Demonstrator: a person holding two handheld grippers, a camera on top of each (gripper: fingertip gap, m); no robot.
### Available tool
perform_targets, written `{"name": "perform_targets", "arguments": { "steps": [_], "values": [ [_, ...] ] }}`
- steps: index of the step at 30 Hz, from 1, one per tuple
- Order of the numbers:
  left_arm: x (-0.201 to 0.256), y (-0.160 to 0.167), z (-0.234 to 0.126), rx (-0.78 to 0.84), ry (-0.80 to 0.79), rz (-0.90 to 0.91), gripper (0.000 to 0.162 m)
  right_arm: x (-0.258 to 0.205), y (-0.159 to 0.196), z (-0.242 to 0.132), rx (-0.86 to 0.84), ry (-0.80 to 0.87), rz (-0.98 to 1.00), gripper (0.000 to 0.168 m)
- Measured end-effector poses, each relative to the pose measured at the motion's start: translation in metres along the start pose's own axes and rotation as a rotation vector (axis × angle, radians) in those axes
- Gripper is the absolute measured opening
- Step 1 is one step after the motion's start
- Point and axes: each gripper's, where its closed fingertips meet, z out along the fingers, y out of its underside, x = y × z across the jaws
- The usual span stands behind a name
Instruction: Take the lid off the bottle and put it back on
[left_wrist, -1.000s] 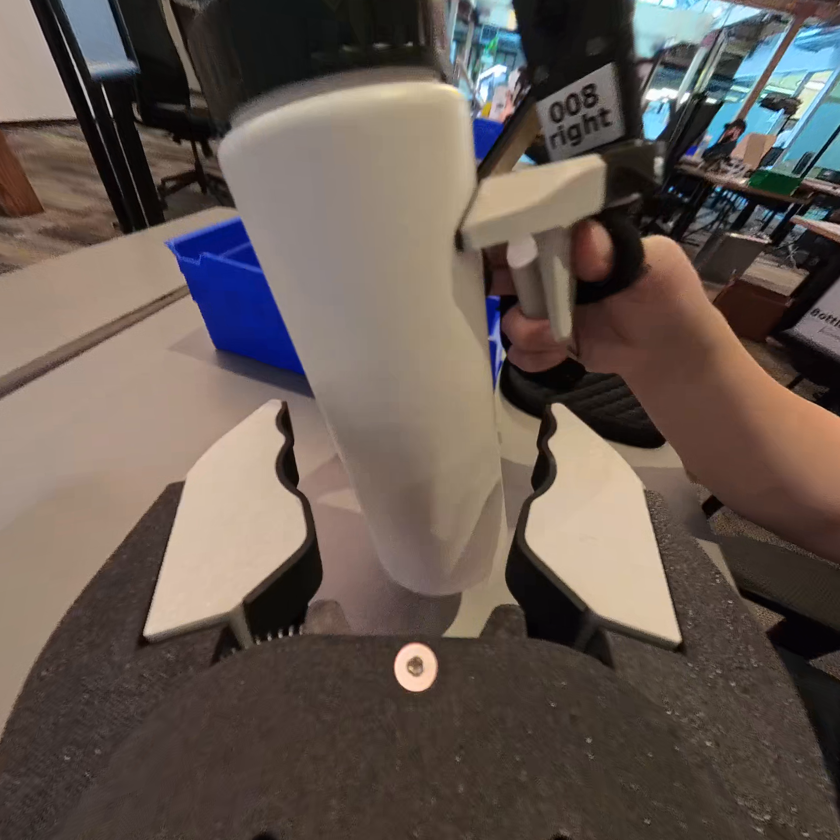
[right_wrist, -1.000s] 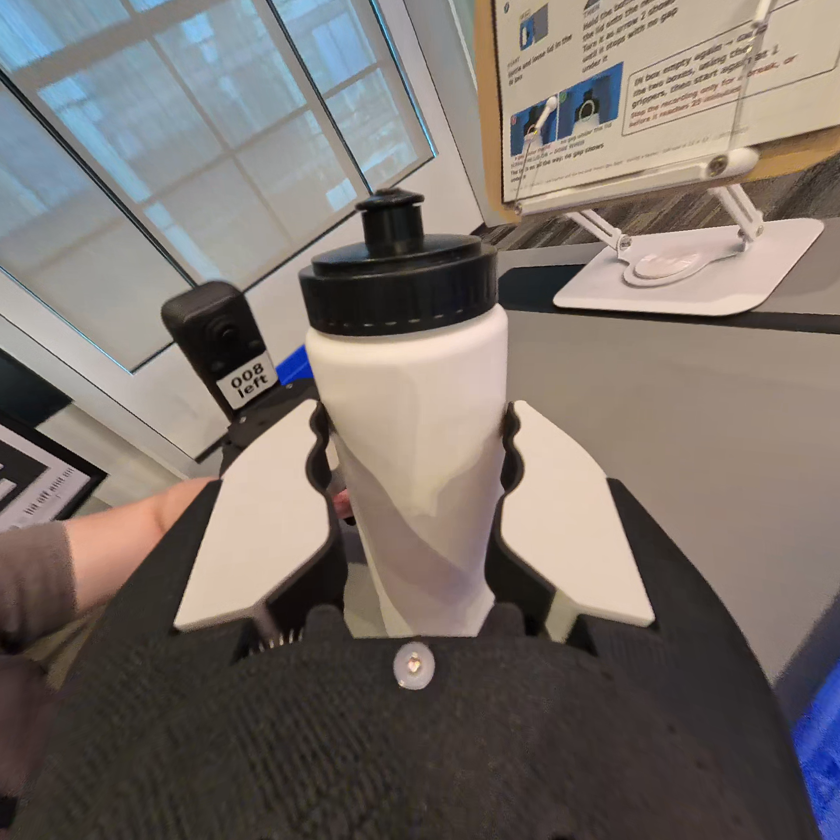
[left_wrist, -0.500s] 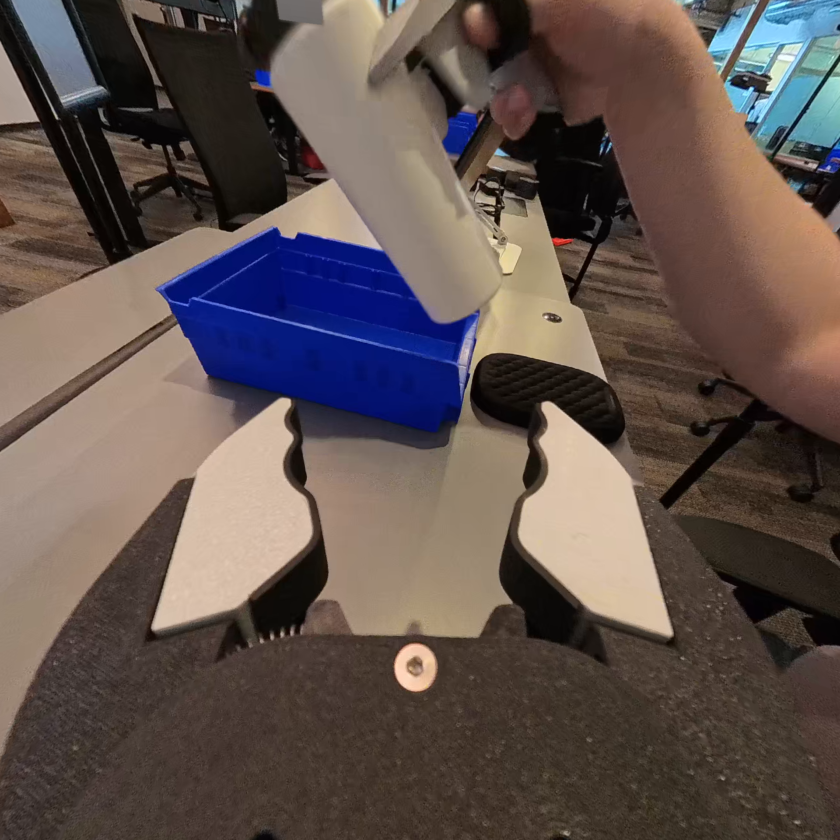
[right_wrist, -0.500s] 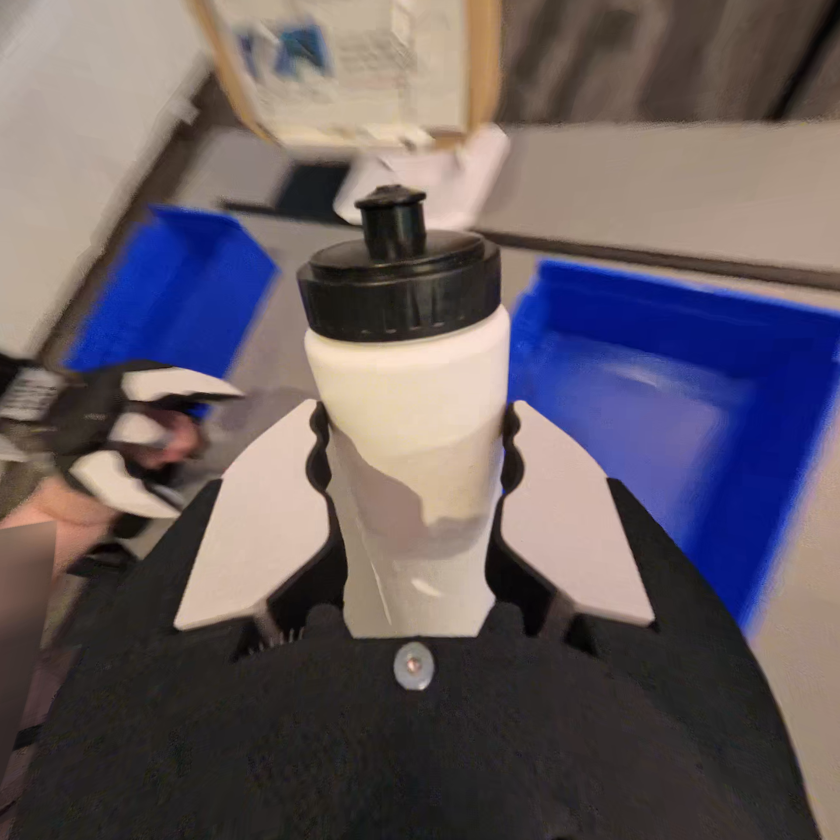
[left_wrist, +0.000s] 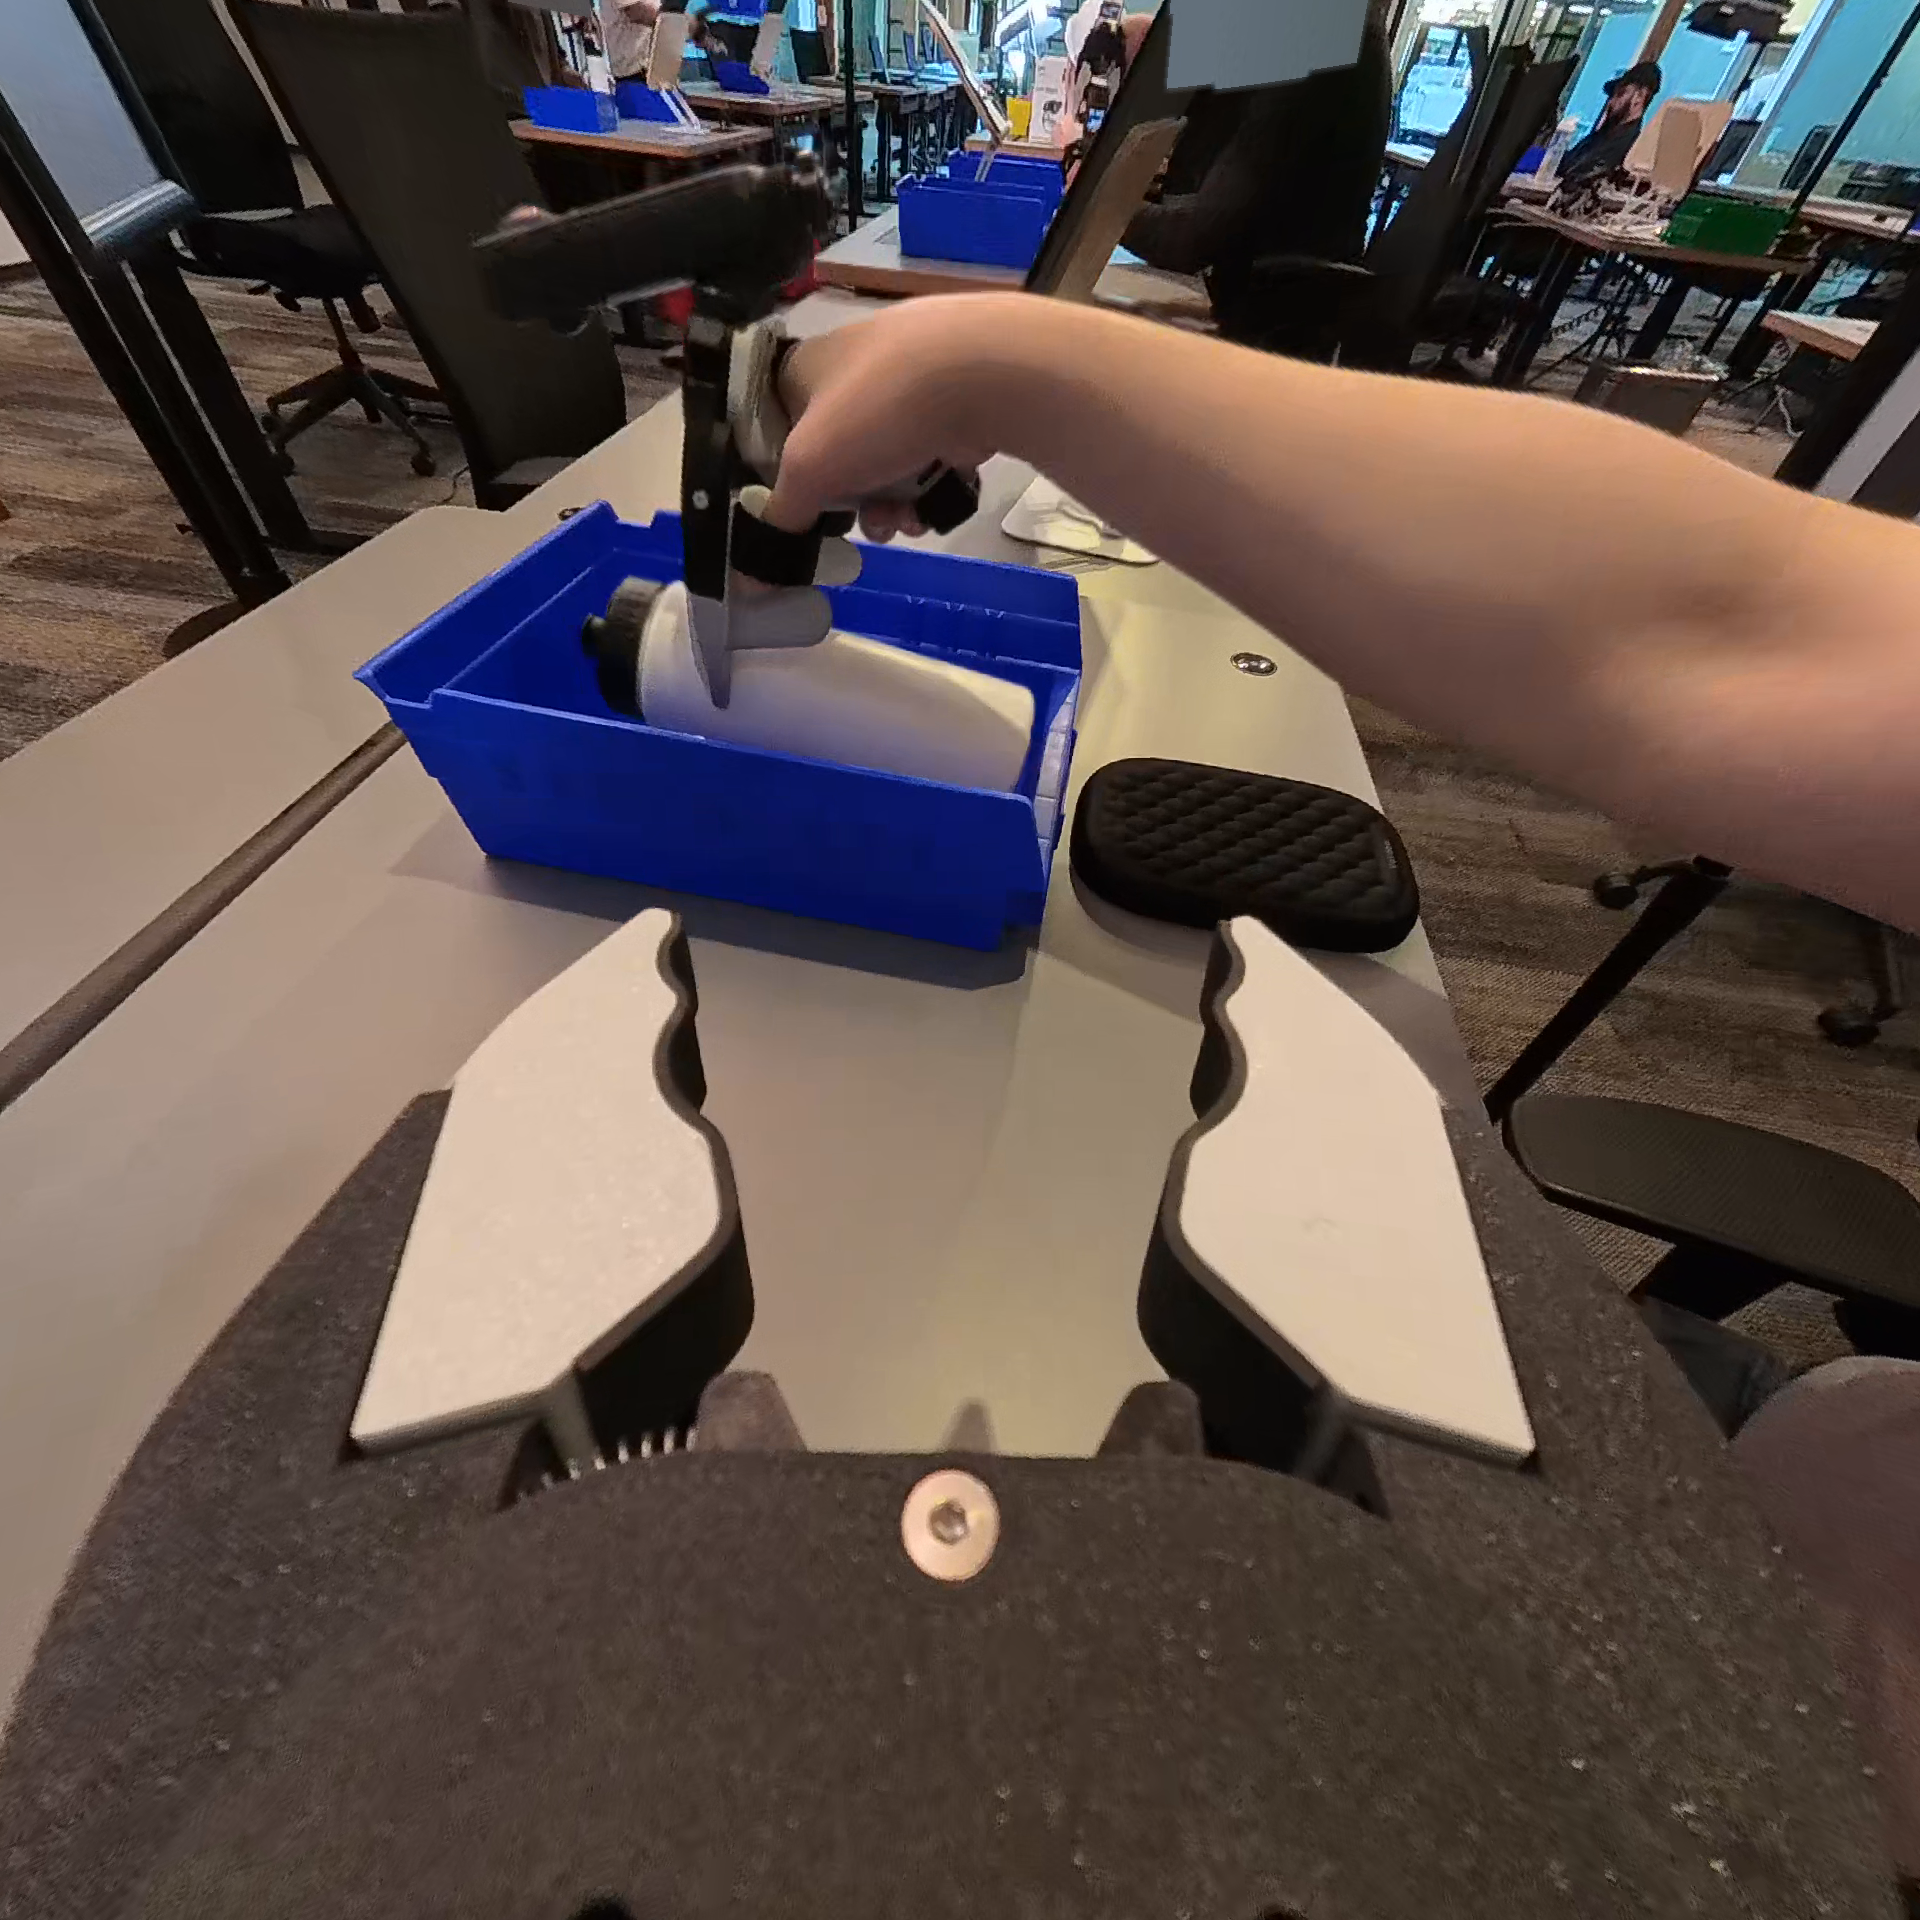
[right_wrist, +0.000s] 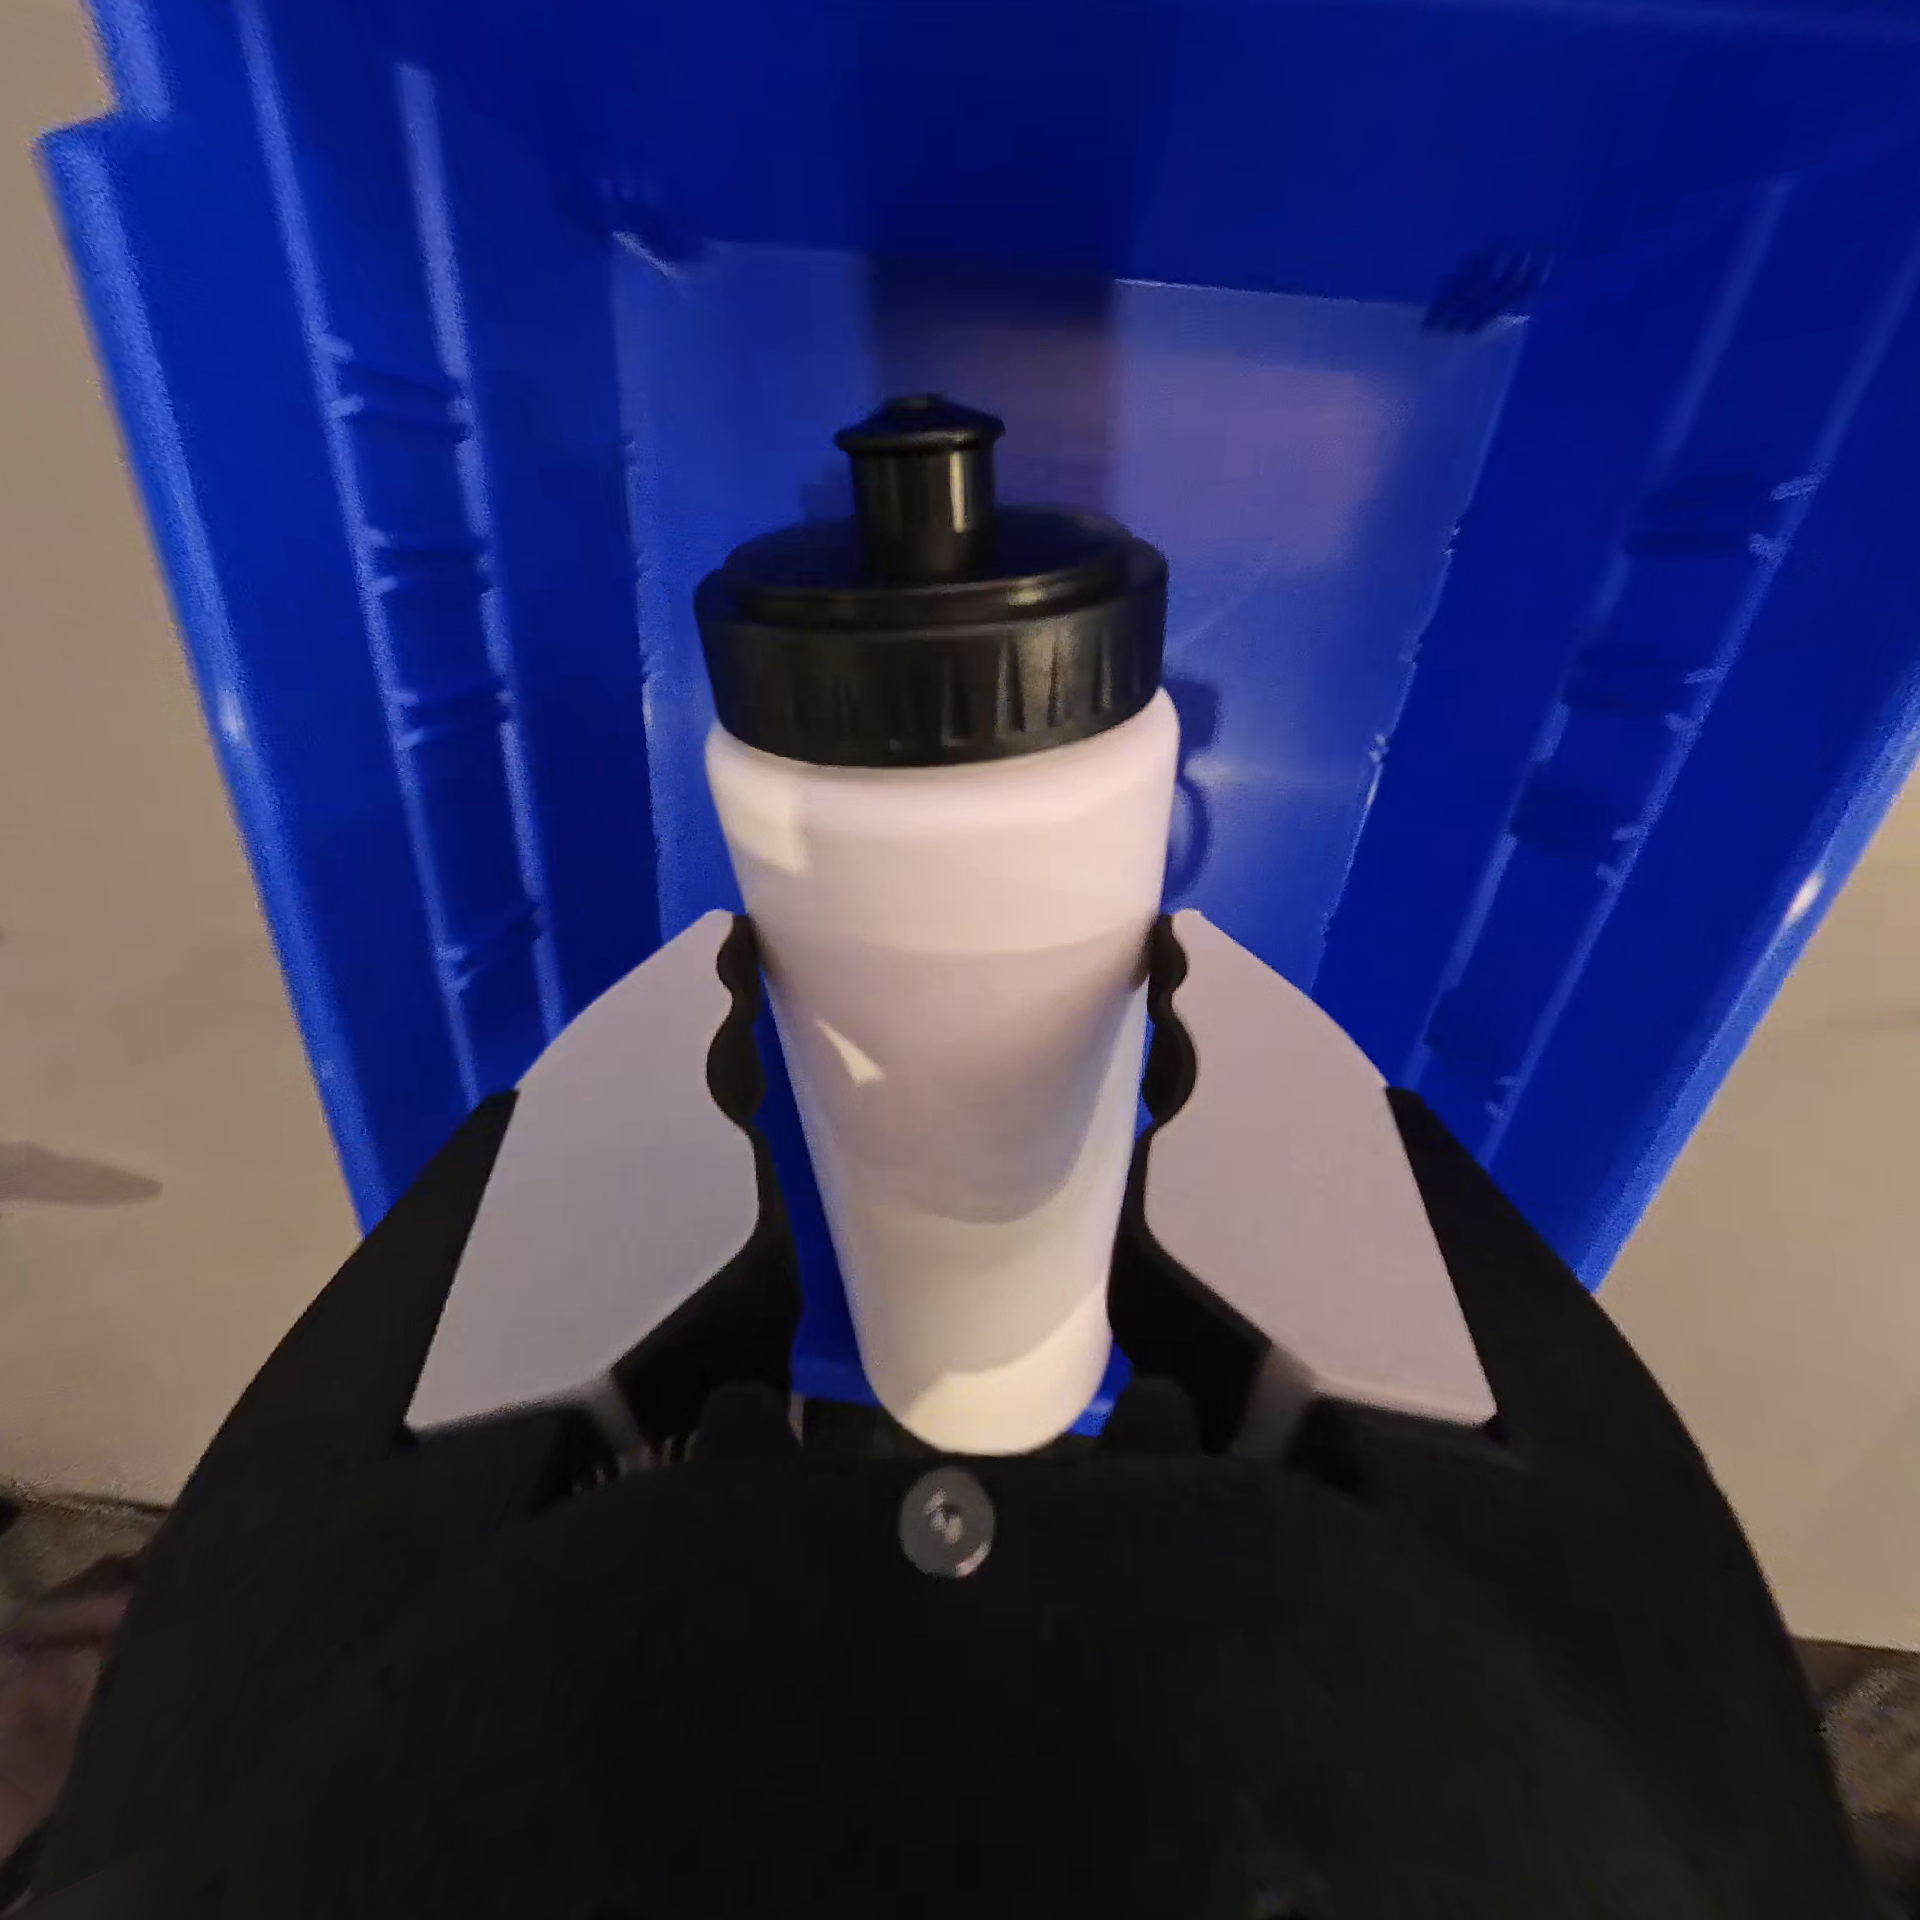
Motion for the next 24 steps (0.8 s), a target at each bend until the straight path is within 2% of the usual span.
{"name": "perform_targets", "arguments": {
  "steps": [10, 14, 16, 19, 22, 24],
  "values": [
    [-0.009, 0.003, -0.001, -0.01, -0.025, 0.001, 0.093, 0.01, -0.001, 0.027, 0.001, -0.011, 0.015, 0.074],
    [-0.012, 0.007, 0.002, -0.021, -0.028, -0.007, 0.094, 0.008, -0.007, 0.024, 0.056, -0.036, -0.007, 0.073],
    [-0.013, 0.009, 0.002, -0.028, -0.032, -0.011, 0.094, 0.001, -0.011, 0.008, 0.124, -0.077, -0.039, 0.075],
    [-0.015, 0.004, -0.004, -0.024, -0.044, -0.001, 0.096, -0.006, -0.023, -0.054, 0.425, -0.105, -0.126, 0.081],
    [-0.022, -0.01, -0.023, -0.036, -0.093, 0.03, 0.098, 0.023, -0.021, -0.11, 0.717, -0.024, -0.139, 0.083],
    [-0.036, -0.018, -0.046, -0.064, -0.188, 0.049, 0.096, 0.056, -0.015, -0.111, 0.72, 0.013, -0.078, 0.082]
  ]
}}
